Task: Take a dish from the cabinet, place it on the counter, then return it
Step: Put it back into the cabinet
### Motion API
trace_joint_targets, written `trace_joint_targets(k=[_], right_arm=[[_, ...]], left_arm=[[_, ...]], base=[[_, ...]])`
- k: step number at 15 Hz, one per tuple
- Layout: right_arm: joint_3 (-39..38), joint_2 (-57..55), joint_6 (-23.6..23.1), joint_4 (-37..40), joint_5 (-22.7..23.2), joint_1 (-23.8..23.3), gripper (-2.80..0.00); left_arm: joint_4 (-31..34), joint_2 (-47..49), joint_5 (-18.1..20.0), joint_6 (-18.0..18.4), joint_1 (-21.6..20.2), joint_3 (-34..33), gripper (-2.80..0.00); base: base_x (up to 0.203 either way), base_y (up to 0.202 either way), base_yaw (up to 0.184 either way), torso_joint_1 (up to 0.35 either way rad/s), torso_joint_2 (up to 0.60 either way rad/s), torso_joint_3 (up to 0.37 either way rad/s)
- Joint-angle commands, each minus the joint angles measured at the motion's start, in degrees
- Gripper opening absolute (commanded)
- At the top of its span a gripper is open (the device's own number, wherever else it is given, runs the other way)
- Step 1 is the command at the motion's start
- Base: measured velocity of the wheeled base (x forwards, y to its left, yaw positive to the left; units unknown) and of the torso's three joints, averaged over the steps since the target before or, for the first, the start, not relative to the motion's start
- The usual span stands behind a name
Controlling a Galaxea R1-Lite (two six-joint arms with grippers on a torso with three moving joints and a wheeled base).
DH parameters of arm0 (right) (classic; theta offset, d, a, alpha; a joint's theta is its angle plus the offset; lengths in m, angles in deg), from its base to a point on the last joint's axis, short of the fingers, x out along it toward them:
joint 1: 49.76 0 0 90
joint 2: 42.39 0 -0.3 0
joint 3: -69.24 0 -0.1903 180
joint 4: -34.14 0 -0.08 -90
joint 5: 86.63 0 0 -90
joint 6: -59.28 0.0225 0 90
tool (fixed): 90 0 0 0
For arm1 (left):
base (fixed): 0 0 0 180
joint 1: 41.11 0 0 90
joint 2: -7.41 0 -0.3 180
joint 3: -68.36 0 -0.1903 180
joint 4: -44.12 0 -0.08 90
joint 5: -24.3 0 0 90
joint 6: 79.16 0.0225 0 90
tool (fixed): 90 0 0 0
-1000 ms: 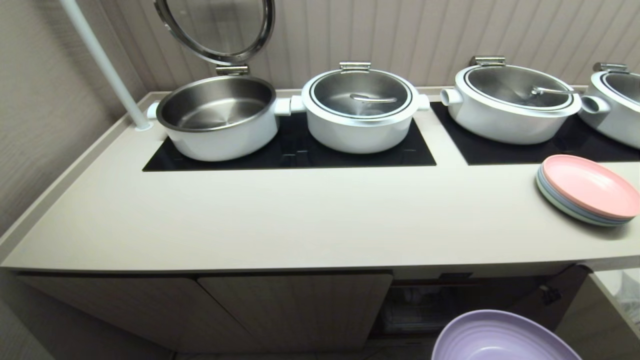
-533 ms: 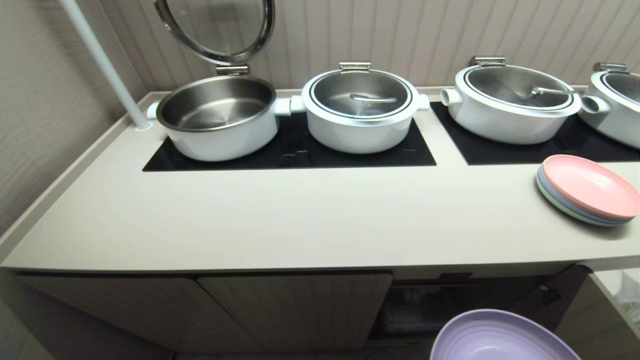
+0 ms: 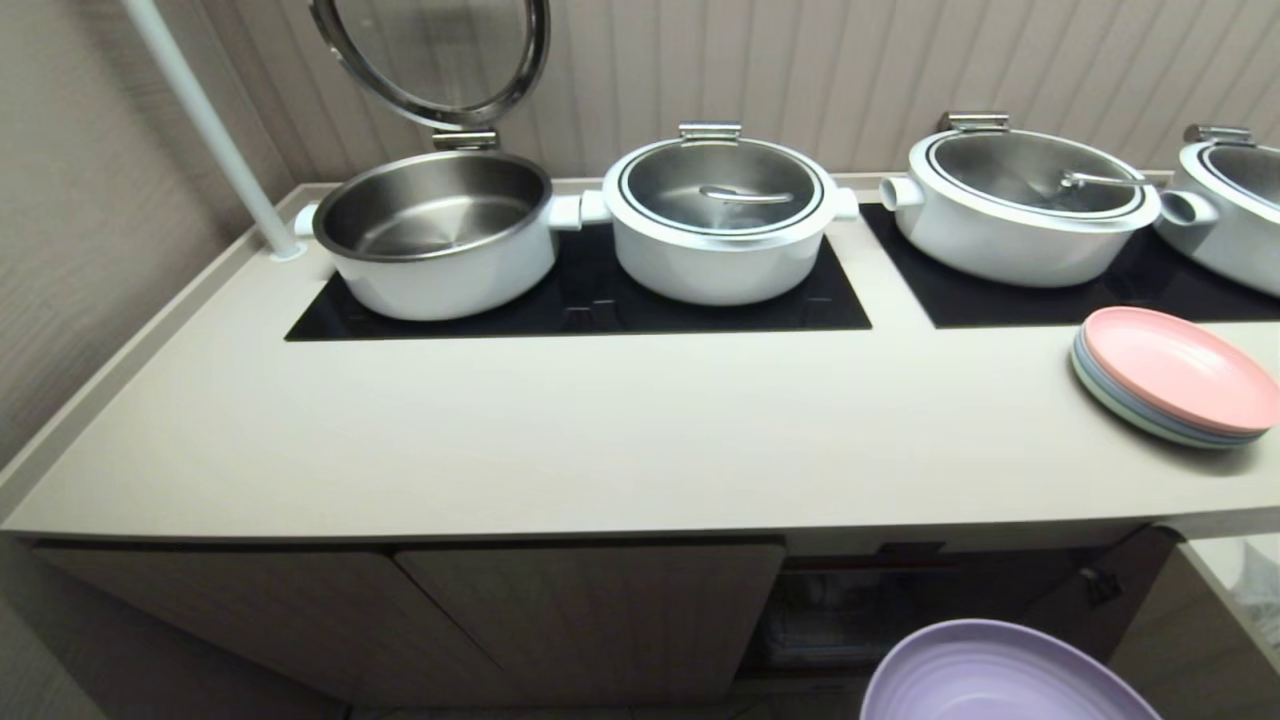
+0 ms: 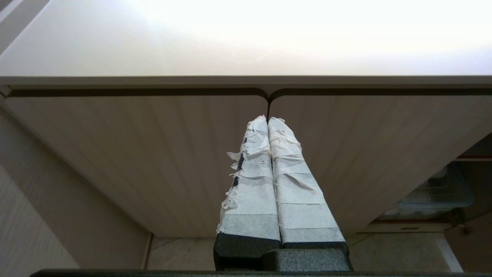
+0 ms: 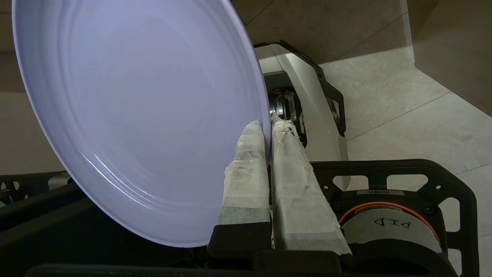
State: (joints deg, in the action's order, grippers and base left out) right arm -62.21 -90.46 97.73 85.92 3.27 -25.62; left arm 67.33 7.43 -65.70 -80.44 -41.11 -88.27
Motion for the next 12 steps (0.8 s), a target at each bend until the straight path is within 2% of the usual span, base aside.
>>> trace_joint_targets(k=[1, 12], right_arm=[[0.0, -0.2, 0.2, 0.1, 0.0, 0.0, -2.8], [0.0, -0.3, 0.1, 0.1, 0.0, -0.1, -2.8]], left_arm=[[0.0, 0.0, 0.0, 0.0, 0.0, 0.0, -2.8], [0.0, 0.0, 0.0, 0.0, 0.0, 0.0, -2.8]], base=[[0.0, 0.0, 0.0, -0.111, 0.25, 0.134], [0.0, 0.0, 0.0, -0.135, 0.3, 0.153]])
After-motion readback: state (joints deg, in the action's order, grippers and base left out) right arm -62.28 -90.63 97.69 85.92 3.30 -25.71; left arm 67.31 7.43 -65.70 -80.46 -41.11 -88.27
